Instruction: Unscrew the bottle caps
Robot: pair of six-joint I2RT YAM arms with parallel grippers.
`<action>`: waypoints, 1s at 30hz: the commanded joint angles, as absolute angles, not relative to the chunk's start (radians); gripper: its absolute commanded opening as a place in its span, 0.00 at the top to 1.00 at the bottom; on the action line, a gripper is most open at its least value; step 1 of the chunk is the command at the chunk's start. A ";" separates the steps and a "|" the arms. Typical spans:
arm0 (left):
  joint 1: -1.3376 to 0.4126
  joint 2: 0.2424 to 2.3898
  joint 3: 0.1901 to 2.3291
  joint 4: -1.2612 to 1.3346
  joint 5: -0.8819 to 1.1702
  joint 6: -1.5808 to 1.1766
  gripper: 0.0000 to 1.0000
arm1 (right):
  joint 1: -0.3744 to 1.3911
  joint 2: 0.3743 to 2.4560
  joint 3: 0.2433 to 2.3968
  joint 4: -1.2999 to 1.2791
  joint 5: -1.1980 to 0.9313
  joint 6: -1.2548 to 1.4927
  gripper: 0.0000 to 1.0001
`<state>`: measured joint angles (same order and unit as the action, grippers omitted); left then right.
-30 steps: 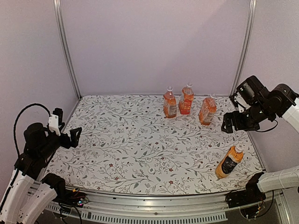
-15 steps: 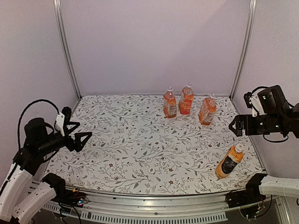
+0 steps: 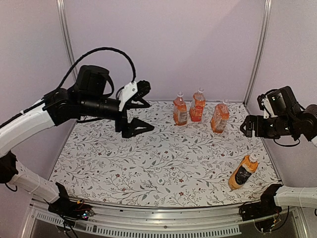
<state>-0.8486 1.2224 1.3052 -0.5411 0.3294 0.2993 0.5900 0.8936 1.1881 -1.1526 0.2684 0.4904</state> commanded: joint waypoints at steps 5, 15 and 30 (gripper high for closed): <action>-1.181 1.698 1.636 -0.355 0.365 0.387 0.11 | 0.496 0.927 1.236 -0.920 0.265 0.412 0.01; -1.284 2.184 1.999 -0.020 0.446 0.114 0.11 | 0.448 0.886 1.217 -0.893 0.302 0.341 0.01; -1.329 2.475 2.189 0.167 0.399 -0.073 0.08 | 0.446 0.846 1.210 -0.935 0.259 0.274 0.01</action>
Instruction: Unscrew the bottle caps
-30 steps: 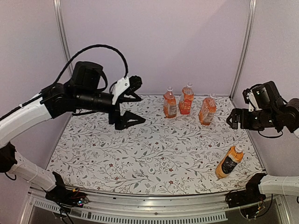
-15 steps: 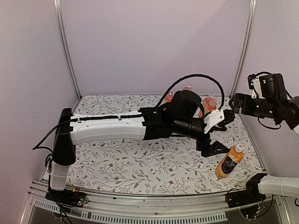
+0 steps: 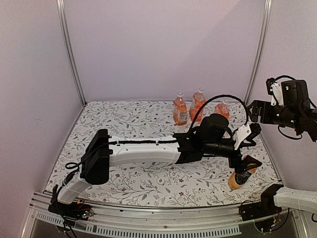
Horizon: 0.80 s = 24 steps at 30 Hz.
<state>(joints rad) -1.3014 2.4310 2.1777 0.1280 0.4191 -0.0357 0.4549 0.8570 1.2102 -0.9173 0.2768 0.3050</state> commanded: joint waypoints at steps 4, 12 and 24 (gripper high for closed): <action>-1.329 2.535 2.269 0.161 0.348 -0.046 0.10 | 0.446 0.850 1.222 -0.948 0.233 0.262 0.01; -1.332 2.583 2.319 0.146 0.290 -0.035 0.30 | 0.446 0.847 1.227 -0.964 0.207 0.246 0.01; -1.324 2.401 2.245 -0.080 0.395 -0.018 1.00 | 0.446 0.822 1.248 -0.994 0.184 0.248 0.01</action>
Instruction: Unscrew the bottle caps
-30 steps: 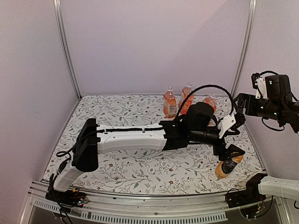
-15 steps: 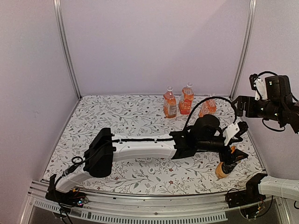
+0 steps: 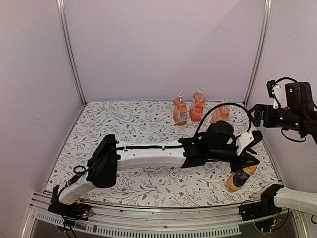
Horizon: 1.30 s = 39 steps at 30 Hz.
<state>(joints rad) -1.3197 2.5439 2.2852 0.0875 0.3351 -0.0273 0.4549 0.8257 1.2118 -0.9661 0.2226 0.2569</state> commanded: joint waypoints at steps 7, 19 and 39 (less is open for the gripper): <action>-1.248 1.967 2.014 -0.459 0.347 0.175 1.00 | 0.446 0.824 1.294 -0.972 -0.051 0.156 0.03; -1.006 1.300 1.549 -0.562 -0.070 0.253 1.00 | 0.738 1.028 1.303 -0.462 -0.334 0.034 0.11; -0.682 0.649 1.037 -0.467 -0.045 -0.081 1.00 | 1.243 2.011 1.927 0.033 -0.071 -0.045 0.01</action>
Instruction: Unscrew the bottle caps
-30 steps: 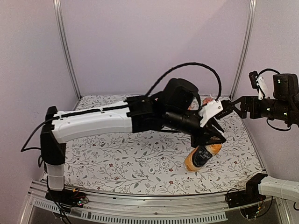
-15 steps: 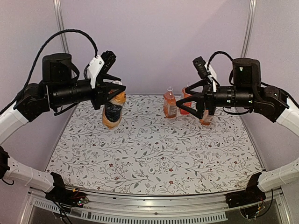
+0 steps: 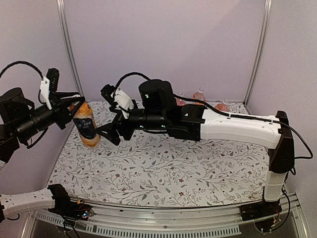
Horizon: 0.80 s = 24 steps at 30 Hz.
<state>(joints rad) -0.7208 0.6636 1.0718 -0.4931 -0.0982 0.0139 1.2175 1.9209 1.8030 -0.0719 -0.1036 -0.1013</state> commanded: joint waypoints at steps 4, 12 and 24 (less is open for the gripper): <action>-0.667 0.631 1.002 -0.414 -0.051 -0.123 1.00 | 1.253 2.132 2.061 0.039 -0.096 0.036 0.01; -0.666 0.600 0.989 -0.407 -0.055 -0.115 1.00 | 1.256 2.303 2.205 0.036 -0.043 0.113 0.05; -0.667 0.627 0.979 -0.399 -0.009 -0.035 0.94 | 1.257 2.262 2.130 0.031 -0.028 0.076 0.54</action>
<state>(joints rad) -0.6727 0.6216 0.9936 -0.4263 -0.0589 -0.0822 1.2652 2.3005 2.1616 0.0521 -0.0669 0.0669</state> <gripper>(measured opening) 0.277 0.490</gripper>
